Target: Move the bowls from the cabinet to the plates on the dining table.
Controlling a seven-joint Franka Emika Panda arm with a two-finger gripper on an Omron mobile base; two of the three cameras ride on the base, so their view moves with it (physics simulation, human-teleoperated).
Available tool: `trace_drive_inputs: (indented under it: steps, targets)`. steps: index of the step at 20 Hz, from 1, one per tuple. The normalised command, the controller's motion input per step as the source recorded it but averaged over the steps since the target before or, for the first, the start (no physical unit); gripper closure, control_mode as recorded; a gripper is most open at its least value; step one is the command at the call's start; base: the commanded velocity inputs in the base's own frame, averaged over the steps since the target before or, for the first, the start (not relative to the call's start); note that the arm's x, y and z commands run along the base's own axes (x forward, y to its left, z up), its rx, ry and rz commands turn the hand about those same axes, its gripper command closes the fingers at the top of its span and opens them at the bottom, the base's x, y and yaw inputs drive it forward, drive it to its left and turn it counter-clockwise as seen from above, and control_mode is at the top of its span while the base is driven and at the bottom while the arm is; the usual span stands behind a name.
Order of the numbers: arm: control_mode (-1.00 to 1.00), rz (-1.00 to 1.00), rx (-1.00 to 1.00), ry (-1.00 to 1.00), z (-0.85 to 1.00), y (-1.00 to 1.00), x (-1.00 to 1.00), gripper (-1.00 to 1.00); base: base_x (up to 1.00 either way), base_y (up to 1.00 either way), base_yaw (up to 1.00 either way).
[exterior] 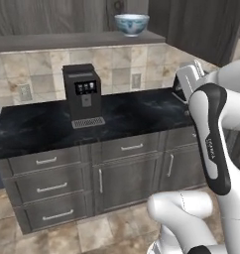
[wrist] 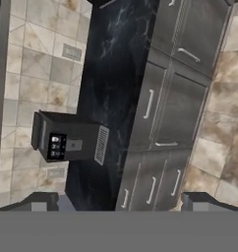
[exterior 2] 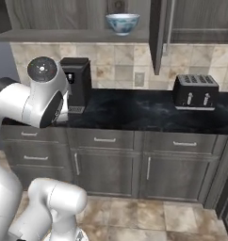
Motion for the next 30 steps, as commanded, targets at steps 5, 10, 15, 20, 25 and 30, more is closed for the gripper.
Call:
trace_drive_inputs:
  steps: [5,10,15,20,25,30]
  targets:
    - [1.00,0.00,0.00,0.00,0.00,0.00,0.00,-1.00,0.50,0.24,-0.01]
    - [1.00,0.00,0.00,0.00,0.00,0.00,0.00,-1.00,0.37,0.34,-0.04]
    - [1.00,0.00,0.00,0.00,0.00,0.00,0.00,-1.00,0.39,0.31,-0.05]
    - [1.00,0.00,0.00,0.00,0.00,0.00,0.00,-1.00,0.58,0.21,-0.02]
    - [1.00,0.00,0.00,0.00,0.00,0.00,0.00,-1.00,0.62,0.14,-0.01]
    - [1.00,0.00,0.00,0.00,0.00,0.00,0.00,-1.00,0.59,0.20,0.00]
